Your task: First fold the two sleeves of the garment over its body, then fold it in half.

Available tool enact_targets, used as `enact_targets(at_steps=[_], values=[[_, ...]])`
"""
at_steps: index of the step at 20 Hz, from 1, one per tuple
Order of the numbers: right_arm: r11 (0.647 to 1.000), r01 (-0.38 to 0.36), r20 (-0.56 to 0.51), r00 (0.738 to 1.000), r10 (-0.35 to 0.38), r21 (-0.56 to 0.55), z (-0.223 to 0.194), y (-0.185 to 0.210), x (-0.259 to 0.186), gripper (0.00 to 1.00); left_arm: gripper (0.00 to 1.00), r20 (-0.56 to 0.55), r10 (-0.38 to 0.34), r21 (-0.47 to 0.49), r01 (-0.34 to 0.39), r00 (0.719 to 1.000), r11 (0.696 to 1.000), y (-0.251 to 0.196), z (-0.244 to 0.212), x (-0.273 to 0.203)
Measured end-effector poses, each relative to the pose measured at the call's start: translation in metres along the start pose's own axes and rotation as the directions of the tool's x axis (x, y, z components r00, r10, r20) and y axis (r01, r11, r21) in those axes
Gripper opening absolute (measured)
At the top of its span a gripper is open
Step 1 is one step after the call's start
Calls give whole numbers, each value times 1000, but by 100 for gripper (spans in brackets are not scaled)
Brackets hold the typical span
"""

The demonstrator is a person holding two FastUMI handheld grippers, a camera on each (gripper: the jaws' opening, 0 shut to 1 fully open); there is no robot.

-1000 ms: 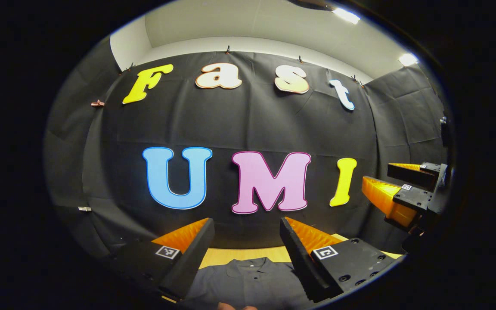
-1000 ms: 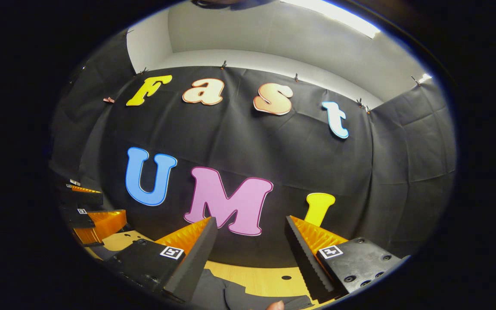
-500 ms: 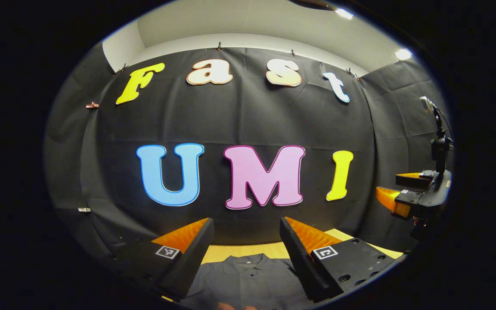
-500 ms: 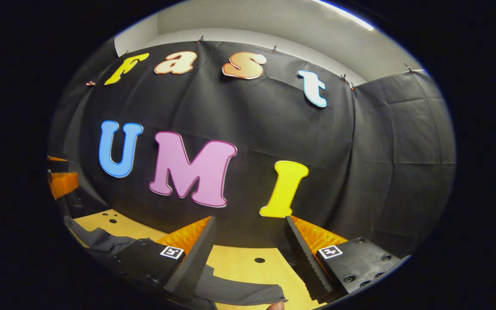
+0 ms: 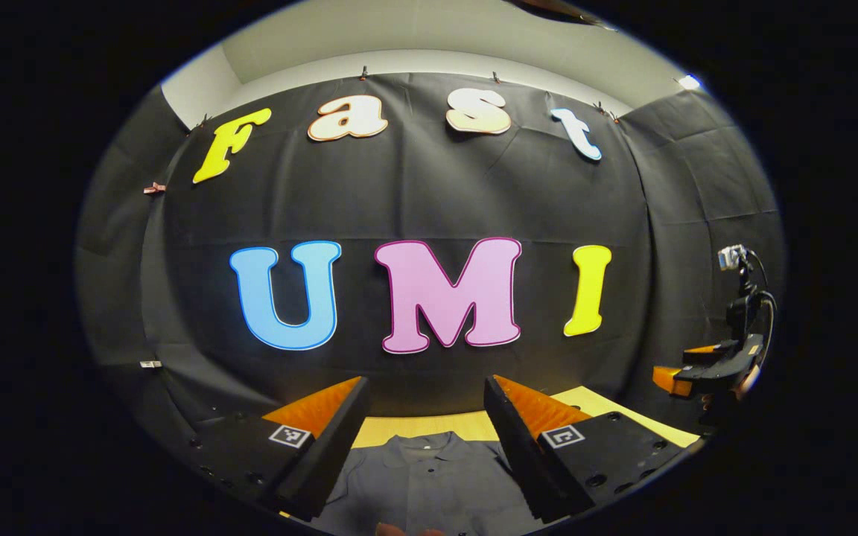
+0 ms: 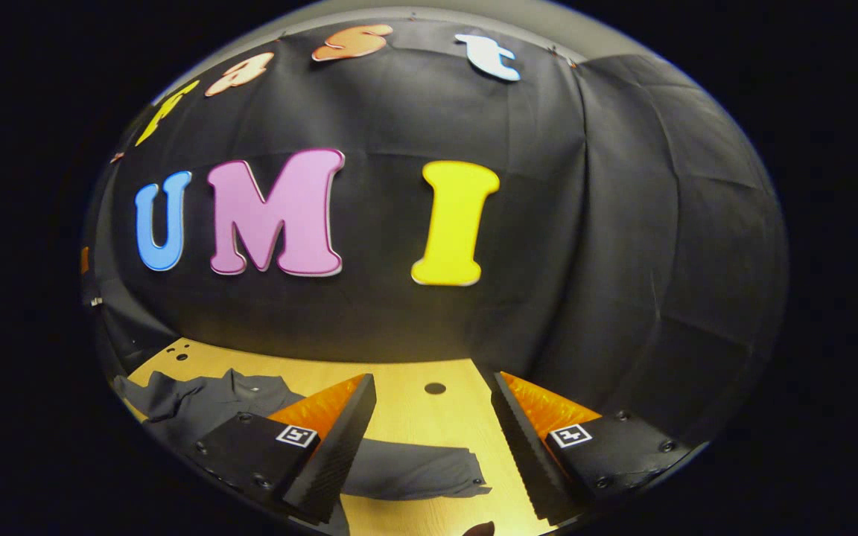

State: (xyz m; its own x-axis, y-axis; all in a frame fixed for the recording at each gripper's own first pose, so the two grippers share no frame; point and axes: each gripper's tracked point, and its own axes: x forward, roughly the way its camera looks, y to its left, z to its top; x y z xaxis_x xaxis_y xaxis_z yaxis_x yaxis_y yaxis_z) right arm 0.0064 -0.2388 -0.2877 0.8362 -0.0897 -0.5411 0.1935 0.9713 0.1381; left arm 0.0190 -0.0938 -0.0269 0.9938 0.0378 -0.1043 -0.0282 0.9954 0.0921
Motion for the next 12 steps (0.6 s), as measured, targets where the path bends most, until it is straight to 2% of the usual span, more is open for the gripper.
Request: enact_targets(at_steps=[6, 12], values=[[1000, -23, -167, 986, 20, -17, -89, -29, 52, 97, 97, -89, 87, -20, -89, 992, 996, -11, -19, 3], [999, -54, -342, 938, 48, -8, -177, -41, 81, 97, 97, -109, 128, 39, -124, 986, 992, -17, -18, 5]])
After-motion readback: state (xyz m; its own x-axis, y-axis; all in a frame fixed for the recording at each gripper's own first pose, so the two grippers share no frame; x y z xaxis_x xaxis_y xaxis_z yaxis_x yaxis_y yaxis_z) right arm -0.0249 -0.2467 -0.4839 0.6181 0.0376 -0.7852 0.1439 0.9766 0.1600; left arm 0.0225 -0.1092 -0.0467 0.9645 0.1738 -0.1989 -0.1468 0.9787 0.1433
